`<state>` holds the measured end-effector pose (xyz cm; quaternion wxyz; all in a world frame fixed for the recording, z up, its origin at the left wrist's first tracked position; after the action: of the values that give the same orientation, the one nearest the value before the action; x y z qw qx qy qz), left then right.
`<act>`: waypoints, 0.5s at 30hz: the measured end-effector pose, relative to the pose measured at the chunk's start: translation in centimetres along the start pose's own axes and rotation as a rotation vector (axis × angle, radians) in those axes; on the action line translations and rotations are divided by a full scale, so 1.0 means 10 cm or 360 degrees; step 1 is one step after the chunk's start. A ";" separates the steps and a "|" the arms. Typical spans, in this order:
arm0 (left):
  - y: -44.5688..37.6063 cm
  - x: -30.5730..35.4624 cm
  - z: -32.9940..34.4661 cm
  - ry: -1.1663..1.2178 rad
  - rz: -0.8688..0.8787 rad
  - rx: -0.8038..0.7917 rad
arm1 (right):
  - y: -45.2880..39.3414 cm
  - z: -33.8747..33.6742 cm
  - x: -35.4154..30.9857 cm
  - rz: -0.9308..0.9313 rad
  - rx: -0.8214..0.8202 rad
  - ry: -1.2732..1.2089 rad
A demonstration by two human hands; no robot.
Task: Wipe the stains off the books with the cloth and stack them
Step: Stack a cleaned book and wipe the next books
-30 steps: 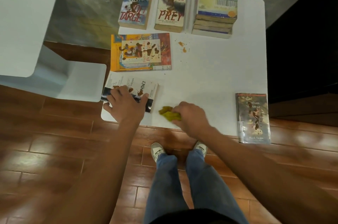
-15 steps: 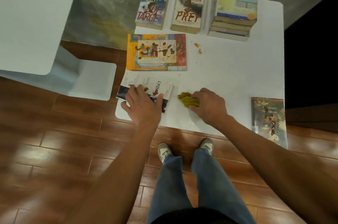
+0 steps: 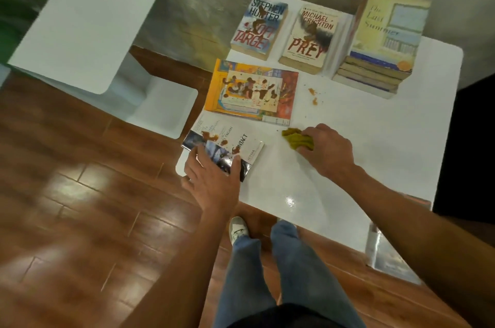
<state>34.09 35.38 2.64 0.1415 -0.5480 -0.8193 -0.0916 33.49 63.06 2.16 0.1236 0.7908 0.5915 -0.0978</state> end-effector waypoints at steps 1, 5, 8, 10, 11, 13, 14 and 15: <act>0.03 0.05 0.01 0.0016 0.0010 0.0009 | -0.10 -0.04 0.06 -0.0019 0.0017 0.0010; 0.12 0.17 0.04 0.0063 0.0054 0.0009 | -0.47 -0.17 0.25 -0.0024 0.0116 0.0056; 0.16 0.26 0.06 0.0073 0.0061 0.0001 | -0.76 -0.22 0.33 -0.0043 0.0169 0.0107; 0.18 0.31 0.07 0.0049 0.0092 0.0001 | -0.94 -0.23 0.34 -0.0049 0.0204 0.0143; 0.20 0.32 0.08 0.0042 0.0098 -0.0008 | -1.01 -0.22 0.34 -0.0035 0.0216 0.0160; 0.23 0.32 0.08 0.0052 0.0093 -0.0023 | -1.12 -0.20 0.34 -0.0006 0.0233 0.0192; 0.25 0.31 0.07 0.0063 0.0088 -0.0027 | -1.15 -0.19 0.33 -0.0003 0.0230 0.0201; 0.27 0.30 0.07 0.0071 0.0087 -0.0027 | -1.18 -0.17 0.32 -0.0009 0.0226 0.0207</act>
<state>35.38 39.26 2.96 0.1575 -0.5692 -0.7999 -0.1069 23.05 69.66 1.89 0.0284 0.8006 0.5921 -0.0882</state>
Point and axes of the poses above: each hand's wrist, its own y-axis away from the middle knuckle, its own z-axis out of the palm, x = y × z, the point moved 7 cm from there along -y, towards the middle knuckle, and after that the axes turned 15 degrees about x, right-handed, at the moved point
